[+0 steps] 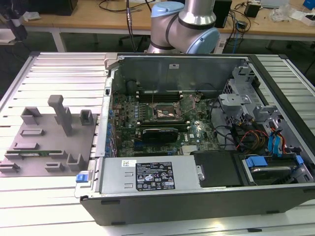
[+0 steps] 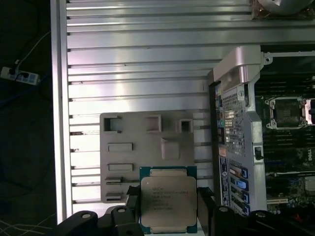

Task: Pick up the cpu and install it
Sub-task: 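Pick up the cpu and move it towards the insertion slot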

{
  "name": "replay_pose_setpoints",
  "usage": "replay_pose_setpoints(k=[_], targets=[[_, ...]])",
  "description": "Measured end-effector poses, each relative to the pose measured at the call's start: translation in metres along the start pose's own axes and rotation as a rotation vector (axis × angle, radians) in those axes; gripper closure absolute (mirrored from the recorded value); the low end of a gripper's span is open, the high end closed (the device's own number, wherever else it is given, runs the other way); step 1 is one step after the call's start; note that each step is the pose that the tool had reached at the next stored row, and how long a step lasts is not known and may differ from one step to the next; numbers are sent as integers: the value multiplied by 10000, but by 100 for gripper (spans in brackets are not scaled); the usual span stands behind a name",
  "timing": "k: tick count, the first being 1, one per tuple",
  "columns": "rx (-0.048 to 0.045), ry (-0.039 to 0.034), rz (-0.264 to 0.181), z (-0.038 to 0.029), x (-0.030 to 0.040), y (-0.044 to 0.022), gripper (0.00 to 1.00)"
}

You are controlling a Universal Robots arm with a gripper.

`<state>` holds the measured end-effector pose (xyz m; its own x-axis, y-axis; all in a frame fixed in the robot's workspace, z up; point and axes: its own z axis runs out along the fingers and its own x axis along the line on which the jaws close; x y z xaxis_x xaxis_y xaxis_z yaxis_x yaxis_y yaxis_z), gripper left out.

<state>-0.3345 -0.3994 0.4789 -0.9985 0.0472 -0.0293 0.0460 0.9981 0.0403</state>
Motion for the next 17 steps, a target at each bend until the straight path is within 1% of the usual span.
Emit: replay_pose_setpoints(k=[4,5,6,10,11,15,17], targets=[[-1,-2,1,4,-99,5,45],[0,-1,2,5,-137,7,45],[1,0,1,6,-198,9,45],[-1,-1,1,11,-316,15,45],[0,-1,1,12,-362,17,45],[0,0,1,15,-462,22,45],[0,0,2,15,-467,22,45]])
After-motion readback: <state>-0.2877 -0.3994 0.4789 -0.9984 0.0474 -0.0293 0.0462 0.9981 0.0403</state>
